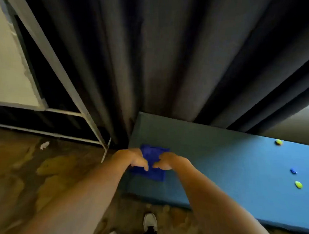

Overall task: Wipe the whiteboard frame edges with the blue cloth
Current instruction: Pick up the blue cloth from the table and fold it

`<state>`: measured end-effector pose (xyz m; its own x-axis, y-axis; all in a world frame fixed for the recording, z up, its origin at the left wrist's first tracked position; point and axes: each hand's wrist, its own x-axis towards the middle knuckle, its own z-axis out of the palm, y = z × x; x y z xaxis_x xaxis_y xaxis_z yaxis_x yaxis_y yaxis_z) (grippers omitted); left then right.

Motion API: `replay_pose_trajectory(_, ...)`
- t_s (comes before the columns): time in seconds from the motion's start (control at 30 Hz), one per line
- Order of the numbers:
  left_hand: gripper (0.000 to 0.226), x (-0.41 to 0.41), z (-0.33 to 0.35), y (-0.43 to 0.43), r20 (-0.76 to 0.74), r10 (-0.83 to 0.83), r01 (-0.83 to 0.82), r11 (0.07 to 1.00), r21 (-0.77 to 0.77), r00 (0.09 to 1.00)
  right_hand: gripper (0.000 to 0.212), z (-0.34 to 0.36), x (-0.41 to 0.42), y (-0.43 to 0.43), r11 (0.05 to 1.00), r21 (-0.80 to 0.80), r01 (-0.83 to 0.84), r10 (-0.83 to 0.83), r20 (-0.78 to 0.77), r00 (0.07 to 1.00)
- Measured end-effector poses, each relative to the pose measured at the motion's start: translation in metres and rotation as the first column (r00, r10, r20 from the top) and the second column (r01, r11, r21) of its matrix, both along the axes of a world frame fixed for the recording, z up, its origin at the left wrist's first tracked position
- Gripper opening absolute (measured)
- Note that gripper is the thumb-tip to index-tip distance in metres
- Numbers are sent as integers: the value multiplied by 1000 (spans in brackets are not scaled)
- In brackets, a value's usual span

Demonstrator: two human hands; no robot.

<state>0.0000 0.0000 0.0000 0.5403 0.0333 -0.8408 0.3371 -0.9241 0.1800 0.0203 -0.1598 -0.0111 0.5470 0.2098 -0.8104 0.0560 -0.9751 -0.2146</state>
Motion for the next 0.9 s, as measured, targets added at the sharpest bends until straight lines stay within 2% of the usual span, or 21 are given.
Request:
replay_pose_trajectory(0.1, 54, -7, -46, -10, 105, -83, 77, 995, 61, 991, 68, -55, -11, -1, 994, 10, 112, -112, 27, 993)
replay_pose_trajectory(0.13, 47, -14, -54, -12, 167, -41, 28, 997, 76, 985, 64, -65, -17, -2, 985, 22, 170, -171, 64, 983)
replay_pose_trajectory(0.2, 36, -22, -76, -15, 297, 88, -109, 992, 57, 951, 45, -84, -23, 0, 942, 91, 322, -333, 163, 929)
replay_pose_trajectory(0.27, 38, -26, -93, -19, 428, 255, -295, 955, 28, 867, 31, -96, -27, 1, 879, 192, 437, -474, 255, 843)
replay_pose_trajectory(0.33, 51, -25, -104, -22, 451, 468, -490, 869, -77, 760, 37, -104, -26, 4, 757, 313, 574, -648, 239, 723)
replay_pose_trajectory(0.4, 52, -19, -109, -21, 325, 717, -674, 694, -252, 617, 50, -106, -20, 7, 573, 393, 719, -807, 119, 578)
replay_pose_trajectory(0.47, 34, -16, -109, -15, 51, 901, -807, 410, -426, 430, 52, -102, -12, 6, 339, 407, 848, -905, -106, 413)
replay_pose_trajectory(0.5, 24, -16, -103, -11, -105, 928, -841, 270, -469, 357, 45, -99, -10, 5, 217, 397, 892, -913, -239, 329)
replay_pose_trajectory(0.53, 19, -16, -96, -7, -229, 918, -853, 180, -490, 325, 38, -97, -9, 4, 116, 375, 920, -895, -362, 260)
replay_pose_trajectory(0.6, 24, -15, -80, 8, -357, 883, -842, 74, -535, 304, 28, -85, -10, 5, -31, 370, 929, -812, -551, 192)
replay_pose_trajectory(0.67, 28, -15, -58, 32, -404, 874, -798, -32, -602, 270, 39, -62, -10, 16, -133, 422, 897, -722, -661, 204)
replay_pose_trajectory(0.73, 28, -17, -37, 58, -417, 871, -735, -102, -671, 260, 77, -38, -5, 31, -165, 473, 865, -685, -686, 245)
replay_pose_trajectory(0.77, 27, -18, -24, 73, -402, 882, -704, -121, -700, 248, 90, -23, -2, 40, -160, 497, 853, -663, -694, 280)
replay_pose_trajectory(0.83, 32, -20, 5, 103, -346, 913, -637, -136, -759, 218, 81, 9, 5, 62, -89, 574, 814, -603, -682, 414)
replay_pose_trajectory(0.9, 49, -28, 41, 140, -286, 934, -554, -124, -823, 215, 70, 50, 7, 91, 54, 673, 738, -571, -585, 576)
